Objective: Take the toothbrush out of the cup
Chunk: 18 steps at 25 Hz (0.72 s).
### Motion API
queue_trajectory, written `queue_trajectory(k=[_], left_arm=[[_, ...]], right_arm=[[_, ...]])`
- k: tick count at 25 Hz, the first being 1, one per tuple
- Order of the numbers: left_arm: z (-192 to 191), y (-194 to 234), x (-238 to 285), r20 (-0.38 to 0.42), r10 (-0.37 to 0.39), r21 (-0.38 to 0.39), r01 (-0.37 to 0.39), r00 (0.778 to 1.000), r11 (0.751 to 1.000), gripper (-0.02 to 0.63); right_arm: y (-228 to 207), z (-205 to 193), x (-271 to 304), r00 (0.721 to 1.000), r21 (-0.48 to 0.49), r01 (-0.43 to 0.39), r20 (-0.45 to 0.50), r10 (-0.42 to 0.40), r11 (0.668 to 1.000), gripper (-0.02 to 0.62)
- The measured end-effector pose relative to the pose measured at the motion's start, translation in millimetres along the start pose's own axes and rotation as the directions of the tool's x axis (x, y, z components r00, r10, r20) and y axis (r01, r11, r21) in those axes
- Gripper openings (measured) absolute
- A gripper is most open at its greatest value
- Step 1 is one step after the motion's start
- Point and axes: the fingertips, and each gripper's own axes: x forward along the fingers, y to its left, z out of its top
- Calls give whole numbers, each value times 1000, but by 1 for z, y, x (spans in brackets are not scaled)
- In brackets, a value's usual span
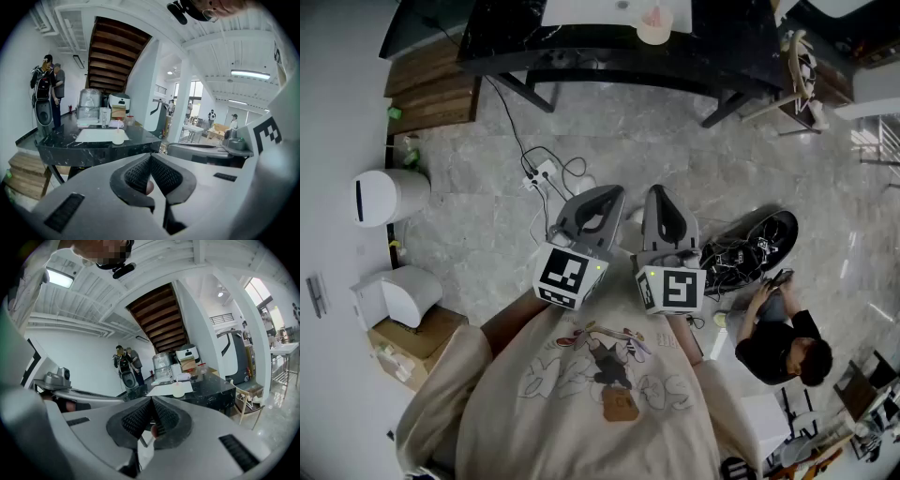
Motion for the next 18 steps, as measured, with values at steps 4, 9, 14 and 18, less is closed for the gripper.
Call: queue_trajectory(k=[4, 9, 14, 18], left_arm=[[5, 8, -6, 23, -29, 15, 28, 999, 999, 3], [12, 38, -14, 33, -30, -19, 31, 999, 999, 3], [23, 81, -18, 53, -36, -29, 37, 998, 999, 3], [18, 125, -18, 8, -45, -73, 46, 999, 996, 3]], right_arm=[[22, -1, 7, 1000, -4, -1, -9, 1, 1000, 17], [54, 8, 20, 999, -45, -32, 3, 32, 998, 17], [77, 8, 52, 998, 3, -58, 11, 58, 998, 18], [98, 15, 83, 999, -38, -42, 10, 43, 998, 18]])
